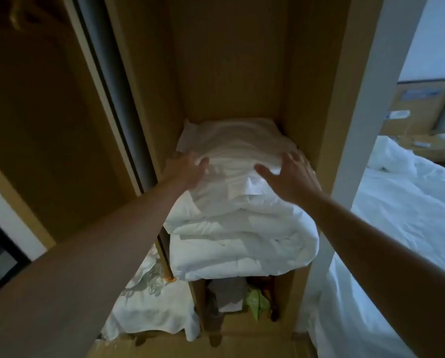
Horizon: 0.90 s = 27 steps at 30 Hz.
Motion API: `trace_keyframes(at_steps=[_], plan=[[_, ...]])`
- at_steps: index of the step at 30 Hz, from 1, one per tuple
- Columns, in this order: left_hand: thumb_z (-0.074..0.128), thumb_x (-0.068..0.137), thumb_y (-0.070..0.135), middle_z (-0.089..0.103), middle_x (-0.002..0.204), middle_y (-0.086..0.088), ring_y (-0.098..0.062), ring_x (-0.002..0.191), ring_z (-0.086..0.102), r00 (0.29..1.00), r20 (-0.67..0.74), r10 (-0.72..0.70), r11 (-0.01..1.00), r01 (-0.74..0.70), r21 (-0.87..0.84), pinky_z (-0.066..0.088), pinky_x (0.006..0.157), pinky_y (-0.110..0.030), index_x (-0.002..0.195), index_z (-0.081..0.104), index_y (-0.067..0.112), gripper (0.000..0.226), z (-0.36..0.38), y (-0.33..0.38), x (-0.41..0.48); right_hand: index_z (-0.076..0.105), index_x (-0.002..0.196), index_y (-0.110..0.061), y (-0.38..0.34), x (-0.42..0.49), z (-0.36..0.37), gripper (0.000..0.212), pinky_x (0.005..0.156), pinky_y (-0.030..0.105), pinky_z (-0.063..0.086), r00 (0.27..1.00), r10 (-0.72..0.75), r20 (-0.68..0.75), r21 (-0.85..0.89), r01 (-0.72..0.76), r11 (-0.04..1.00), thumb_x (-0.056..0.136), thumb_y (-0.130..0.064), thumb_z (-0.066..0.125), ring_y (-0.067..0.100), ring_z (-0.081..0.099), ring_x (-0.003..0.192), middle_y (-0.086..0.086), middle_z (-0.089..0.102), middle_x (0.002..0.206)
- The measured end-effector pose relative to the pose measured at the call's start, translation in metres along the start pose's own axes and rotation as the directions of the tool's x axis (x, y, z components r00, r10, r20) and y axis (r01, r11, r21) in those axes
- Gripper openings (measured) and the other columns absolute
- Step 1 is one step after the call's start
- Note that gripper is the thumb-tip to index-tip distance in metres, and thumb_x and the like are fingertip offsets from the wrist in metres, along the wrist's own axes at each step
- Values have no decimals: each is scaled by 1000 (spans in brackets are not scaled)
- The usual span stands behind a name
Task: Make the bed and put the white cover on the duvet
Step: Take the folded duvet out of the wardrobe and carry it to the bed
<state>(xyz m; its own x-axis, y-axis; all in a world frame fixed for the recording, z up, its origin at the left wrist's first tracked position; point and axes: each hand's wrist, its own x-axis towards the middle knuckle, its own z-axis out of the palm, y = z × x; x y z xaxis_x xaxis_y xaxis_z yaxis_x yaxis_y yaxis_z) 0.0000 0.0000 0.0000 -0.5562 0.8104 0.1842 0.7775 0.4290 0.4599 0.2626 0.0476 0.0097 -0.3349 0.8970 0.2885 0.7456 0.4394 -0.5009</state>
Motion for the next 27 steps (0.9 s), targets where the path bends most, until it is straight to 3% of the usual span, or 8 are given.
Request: trace_keyframes(at_steps=[2, 5, 8, 14, 18, 24, 27], plan=[[29, 78, 92, 30, 161, -14, -42, 145, 29, 990, 50, -131, 991, 131, 8, 33, 114, -55, 158, 26, 26, 104, 12, -9, 25, 40, 149, -14, -9, 39, 14, 95, 107, 47, 38, 992, 123, -20, -18, -123, 992, 85, -83, 42, 35, 40, 138, 14, 43, 150], [52, 62, 98, 14, 164, -21, -45, 149, 18, 934, 178, -311, 947, 320, -25, 29, 118, -56, 160, 6, 18, 135, 46, -33, 39, 19, 158, -12, -10, 93, 41, 117, 114, 50, 30, 935, 349, 68, -1, -350, 937, 76, -90, 46, 39, 31, 145, 18, 29, 159], [63, 47, 98, 17, 161, -27, -47, 146, 25, 920, 182, -348, 935, 354, -3, 32, 117, -54, 160, -2, 20, 152, 77, -55, 49, -2, 161, -13, 7, 120, 74, 137, 120, 55, 17, 840, 509, 191, -90, -501, 861, 65, -97, 48, 41, 17, 151, 22, 13, 165], [61, 52, 97, 18, 161, -28, -45, 147, 24, 930, 165, -328, 944, 318, 84, 28, 119, -52, 160, -9, 17, 152, 112, -72, 45, -18, 158, -14, 23, 114, 122, 159, 119, 62, 1, 771, 621, 142, -183, -596, 782, 45, -106, 46, 43, 7, 152, 26, 5, 164], [61, 51, 97, 21, 158, -26, -42, 144, 28, 930, 124, -345, 938, 346, 13, 30, 115, -54, 160, -4, 22, 147, 130, -82, 23, -15, 158, -12, 39, 90, 143, 166, 119, 59, 4, 788, 613, 60, -255, -582, 773, 33, -113, 27, 42, 18, 149, 25, 20, 162], [64, 46, 97, 23, 154, -23, -43, 141, 27, 905, 110, -412, 900, 422, -106, 31, 110, -65, 155, -4, 33, 144, 145, -87, -2, 0, 159, -4, 55, 79, 137, 165, 122, 53, 15, 782, 619, 71, -246, -588, 771, 38, -111, 35, 41, 27, 147, 24, 27, 160], [65, 44, 97, 23, 154, -20, -41, 141, 25, 890, 115, -442, 883, 454, -121, 33, 107, -67, 155, -5, 34, 146, 146, -88, -5, 19, 157, -1, 65, 81, 126, 164, 120, 56, 15, 726, 676, 131, -195, -649, 735, 37, -113, 30, 42, 24, 146, 25, 25, 158]])
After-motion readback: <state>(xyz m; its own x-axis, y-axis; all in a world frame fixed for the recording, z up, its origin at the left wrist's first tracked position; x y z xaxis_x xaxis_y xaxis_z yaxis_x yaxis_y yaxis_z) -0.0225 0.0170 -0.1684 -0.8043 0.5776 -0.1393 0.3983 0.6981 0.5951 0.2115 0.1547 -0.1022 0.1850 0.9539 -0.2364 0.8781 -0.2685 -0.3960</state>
